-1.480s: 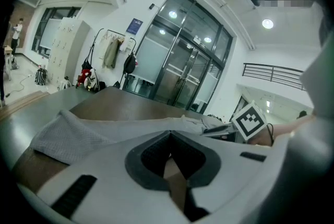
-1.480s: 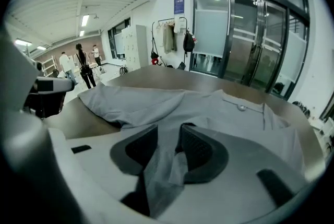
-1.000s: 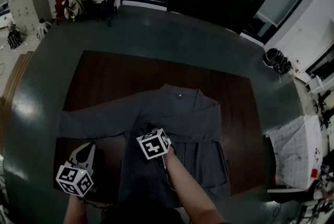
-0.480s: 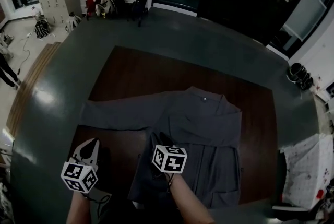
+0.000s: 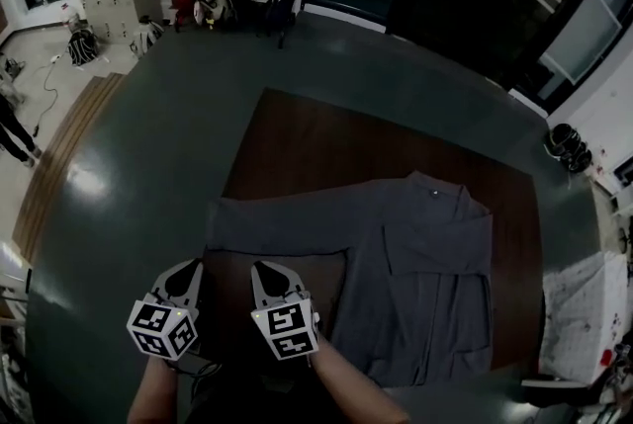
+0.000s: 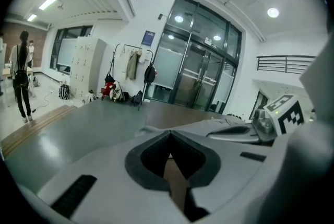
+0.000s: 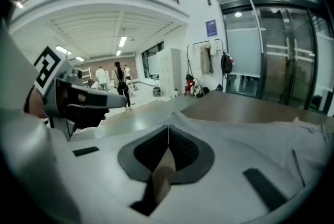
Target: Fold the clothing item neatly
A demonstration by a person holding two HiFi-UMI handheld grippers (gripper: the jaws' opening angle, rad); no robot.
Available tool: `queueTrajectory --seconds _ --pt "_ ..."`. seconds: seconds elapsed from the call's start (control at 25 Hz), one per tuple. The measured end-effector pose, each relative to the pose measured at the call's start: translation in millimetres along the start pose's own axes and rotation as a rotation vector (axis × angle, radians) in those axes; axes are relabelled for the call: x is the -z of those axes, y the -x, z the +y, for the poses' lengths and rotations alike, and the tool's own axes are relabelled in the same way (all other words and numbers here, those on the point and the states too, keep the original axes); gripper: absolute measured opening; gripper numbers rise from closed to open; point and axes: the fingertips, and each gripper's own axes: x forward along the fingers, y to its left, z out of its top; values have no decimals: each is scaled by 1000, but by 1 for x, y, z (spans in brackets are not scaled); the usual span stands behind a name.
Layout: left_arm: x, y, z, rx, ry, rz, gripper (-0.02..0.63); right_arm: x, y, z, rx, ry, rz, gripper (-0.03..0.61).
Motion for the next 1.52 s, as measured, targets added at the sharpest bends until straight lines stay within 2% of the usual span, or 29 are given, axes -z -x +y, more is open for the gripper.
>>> queueTrajectory --seconds 0.12,0.32,0.56,0.76,0.88,0.92,1.2,1.36,1.52 --pt "2 9 33 5 10 6 8 11 -44 41 -50 41 111 50" --pt "3 12 66 18 29 -2 8 28 -103 61 -46 119 215 72" --pt "7 19 83 32 66 11 8 30 -140 59 -17 133 268 72" --pt "8 20 90 38 91 18 8 35 -148 62 -18 126 305 71" --pt "5 19 93 44 96 15 8 34 -147 63 -15 92 319 42" --pt "5 18 93 48 96 17 8 33 -146 63 -15 73 323 13" --pt "-6 5 76 102 95 26 8 -11 -113 54 -3 -10 229 5" --pt "-15 -7 47 183 135 23 8 -40 -78 34 32 -64 148 5" --pt "-25 -25 9 259 103 18 8 -60 -36 5 79 -112 44 3"
